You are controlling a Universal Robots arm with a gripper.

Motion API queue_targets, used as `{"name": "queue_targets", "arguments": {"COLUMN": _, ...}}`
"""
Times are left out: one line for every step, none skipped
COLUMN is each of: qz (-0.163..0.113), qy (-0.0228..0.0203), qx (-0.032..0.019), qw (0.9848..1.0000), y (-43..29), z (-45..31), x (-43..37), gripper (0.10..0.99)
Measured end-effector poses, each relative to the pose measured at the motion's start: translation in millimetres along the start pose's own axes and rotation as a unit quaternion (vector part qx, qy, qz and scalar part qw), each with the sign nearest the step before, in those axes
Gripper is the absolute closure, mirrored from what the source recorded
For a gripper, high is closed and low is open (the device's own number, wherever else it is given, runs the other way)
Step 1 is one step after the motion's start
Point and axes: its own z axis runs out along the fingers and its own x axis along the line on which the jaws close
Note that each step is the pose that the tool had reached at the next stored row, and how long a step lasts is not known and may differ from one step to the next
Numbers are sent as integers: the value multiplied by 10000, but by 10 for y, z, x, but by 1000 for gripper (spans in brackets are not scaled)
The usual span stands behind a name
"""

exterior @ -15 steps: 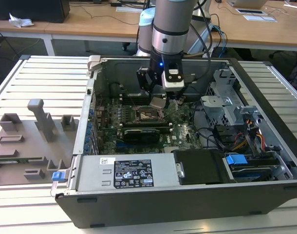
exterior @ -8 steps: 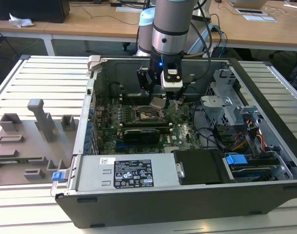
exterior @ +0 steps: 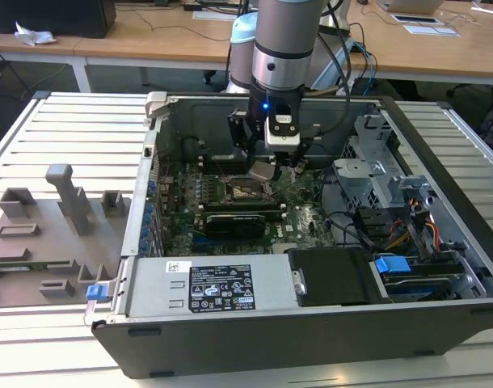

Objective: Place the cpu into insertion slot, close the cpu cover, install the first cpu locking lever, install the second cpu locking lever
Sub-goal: 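Place the cpu into insertion slot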

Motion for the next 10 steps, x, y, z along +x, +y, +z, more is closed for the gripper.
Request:
{"name": "queue_targets", "arguments": {"qz": 31, "qy": -1, "qx": 0, "qw": 10000, "y": 0, "z": 0, "x": 0, "gripper": 541}}
{"name": "queue_targets", "arguments": {"qz": 76, "qy": -2, "qx": 0, "qw": 10000, "y": 0, "z": 0, "x": 0, "gripper": 541}}
{"name": "queue_targets", "arguments": {"qz": 127, "qy": -3, "qx": 0, "qw": 9999, "y": 0, "z": 0, "x": 0, "gripper": 541}}
{"name": "queue_targets", "arguments": {"qz": 167, "qy": -3, "qx": -1, "qw": 9999, "y": 0, "z": 0, "x": 0, "gripper": 541}}
{"name": "queue_targets", "arguments": {"qz": 192, "qy": -4, "qx": -1, "qw": 9998, "y": 0, "z": 1, "x": 0, "gripper": 541}}
{"name": "queue_targets", "arguments": {"qz": 210, "qy": -4, "qx": -1, "qw": 9998, "y": 0, "z": 0, "x": 0, "gripper": 541}}
{"name": "queue_targets", "arguments": {"qz": 236, "qy": -4, "qx": -1, "qw": 9997, "y": 0, "z": 0, "x": 0, "gripper": 541}}
{"name": "queue_targets", "arguments": {"qz": 251, "qy": -4, "qx": -1, "qw": 9997, "y": 0, "z": 1, "x": 0, "gripper": 541}}
{"name": "queue_targets", "arguments": {"qz": 274, "qy": -5, "qx": -2, "qw": 9996, "y": 0, "z": 1, "x": 0, "gripper": 541}}
{"name": "queue_targets", "arguments": {"qz": 294, "qy": -5, "qx": -2, "qw": 9996, "y": 0, "z": 1, "x": 0, "gripper": 541}}
